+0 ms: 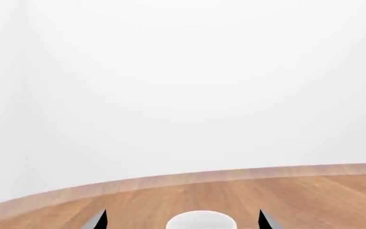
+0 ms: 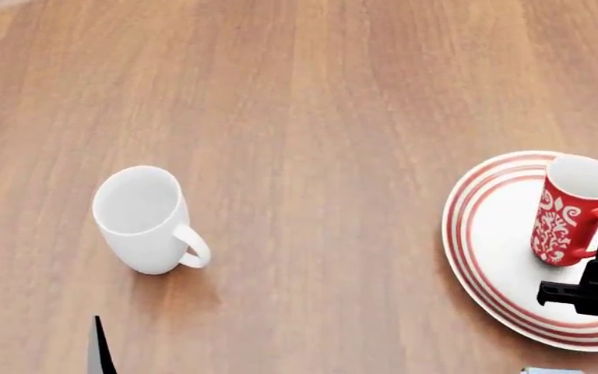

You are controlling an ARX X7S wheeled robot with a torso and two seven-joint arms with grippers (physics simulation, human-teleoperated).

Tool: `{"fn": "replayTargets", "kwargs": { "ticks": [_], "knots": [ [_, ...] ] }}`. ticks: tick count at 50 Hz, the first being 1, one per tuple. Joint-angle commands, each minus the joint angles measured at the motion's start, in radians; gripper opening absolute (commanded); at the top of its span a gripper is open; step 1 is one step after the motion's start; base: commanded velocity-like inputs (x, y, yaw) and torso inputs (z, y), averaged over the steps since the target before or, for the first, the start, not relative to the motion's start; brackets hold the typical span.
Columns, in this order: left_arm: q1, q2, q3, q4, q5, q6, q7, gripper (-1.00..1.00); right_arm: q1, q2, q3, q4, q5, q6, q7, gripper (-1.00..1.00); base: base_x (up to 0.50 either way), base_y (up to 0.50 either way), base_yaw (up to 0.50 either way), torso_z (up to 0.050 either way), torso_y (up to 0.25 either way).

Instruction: Pick up the red mug and put it on the plate

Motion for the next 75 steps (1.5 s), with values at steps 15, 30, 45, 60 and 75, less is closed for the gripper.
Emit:
{"fn": "replayTargets", "kwargs": {
  "ticks": [15,30,45,60,75],
  "knots": [
    [-0.002,-0.002,0.004,-0.001,0.002,0.001,-0.003,1.00,-0.005,-0.019,0.186,0.003,-0.173,0.028,-0.033,-1.00,0.00,0.00,0.00,0.000,0.000],
    [-0.005,-0.003,0.006,-0.007,0.006,0.014,-0.005,1.00,-0.025,-0.026,0.245,0.003,-0.256,0.037,-0.080,1.00,0.00,0.00,0.00,0.000,0.000],
    [-0.006,-0.004,0.010,-0.008,0.003,0.014,-0.005,1.00,-0.031,-0.026,0.309,0.003,-0.318,0.049,-0.100,1.00,0.00,0.00,0.00,0.000,0.000],
    [-0.007,-0.004,0.009,-0.010,0.008,0.019,-0.012,1.00,-0.203,0.005,0.356,-0.365,-0.265,0.178,-0.131,1.00,0.00,0.00,0.00,0.000,0.000],
    [-0.007,-0.005,0.012,-0.010,0.008,0.019,-0.014,1.00,-0.496,0.062,0.405,-0.919,-0.164,0.334,-0.116,1.00,0.00,0.00,0.00,0.000,0.000]
  ]
}}
